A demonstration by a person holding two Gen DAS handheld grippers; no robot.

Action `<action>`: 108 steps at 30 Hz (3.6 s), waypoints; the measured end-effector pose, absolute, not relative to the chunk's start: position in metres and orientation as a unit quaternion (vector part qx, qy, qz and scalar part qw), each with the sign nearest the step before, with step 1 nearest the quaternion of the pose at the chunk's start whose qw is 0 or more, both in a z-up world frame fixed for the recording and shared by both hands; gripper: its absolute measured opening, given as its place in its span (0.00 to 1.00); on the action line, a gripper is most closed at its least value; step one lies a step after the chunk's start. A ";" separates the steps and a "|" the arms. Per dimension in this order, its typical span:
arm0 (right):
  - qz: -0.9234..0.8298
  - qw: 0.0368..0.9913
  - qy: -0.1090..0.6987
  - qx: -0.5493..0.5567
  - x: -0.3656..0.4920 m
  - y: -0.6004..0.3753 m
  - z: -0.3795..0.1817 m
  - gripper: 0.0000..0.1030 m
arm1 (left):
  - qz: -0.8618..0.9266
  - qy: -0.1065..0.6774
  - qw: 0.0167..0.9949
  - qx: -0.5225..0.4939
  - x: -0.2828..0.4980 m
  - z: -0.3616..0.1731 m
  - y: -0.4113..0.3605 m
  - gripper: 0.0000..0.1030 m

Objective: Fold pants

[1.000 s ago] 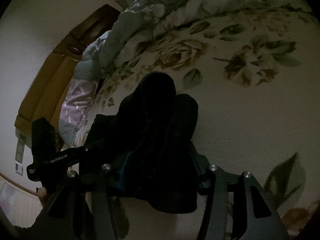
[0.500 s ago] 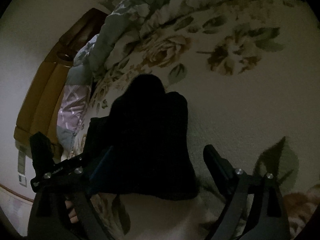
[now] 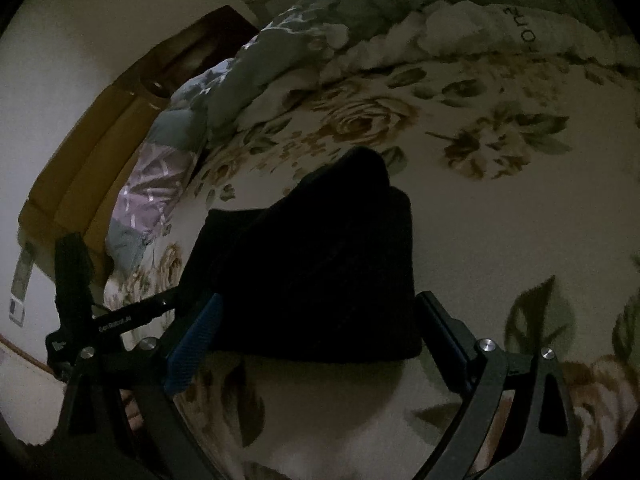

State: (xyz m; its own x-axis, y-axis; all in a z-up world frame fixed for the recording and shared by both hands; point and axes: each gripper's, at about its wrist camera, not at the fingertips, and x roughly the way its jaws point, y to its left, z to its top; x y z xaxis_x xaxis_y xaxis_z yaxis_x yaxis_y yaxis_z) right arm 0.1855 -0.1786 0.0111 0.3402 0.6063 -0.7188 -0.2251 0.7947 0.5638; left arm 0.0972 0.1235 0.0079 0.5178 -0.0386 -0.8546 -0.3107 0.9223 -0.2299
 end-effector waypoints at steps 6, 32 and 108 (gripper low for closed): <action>0.279 0.803 0.499 0.167 0.170 -0.174 0.019 0.93 | 0.082 0.480 0.858 -0.164 0.085 0.012 0.116 0.74; 0.314 0.846 0.431 0.024 0.130 -0.156 0.028 0.93 | 0.100 0.433 0.895 -0.033 0.045 0.012 0.068 0.79; 0.316 0.831 0.457 -0.006 0.140 -0.143 -0.009 0.94 | 0.079 0.448 0.891 -0.015 0.052 -0.014 0.058 0.81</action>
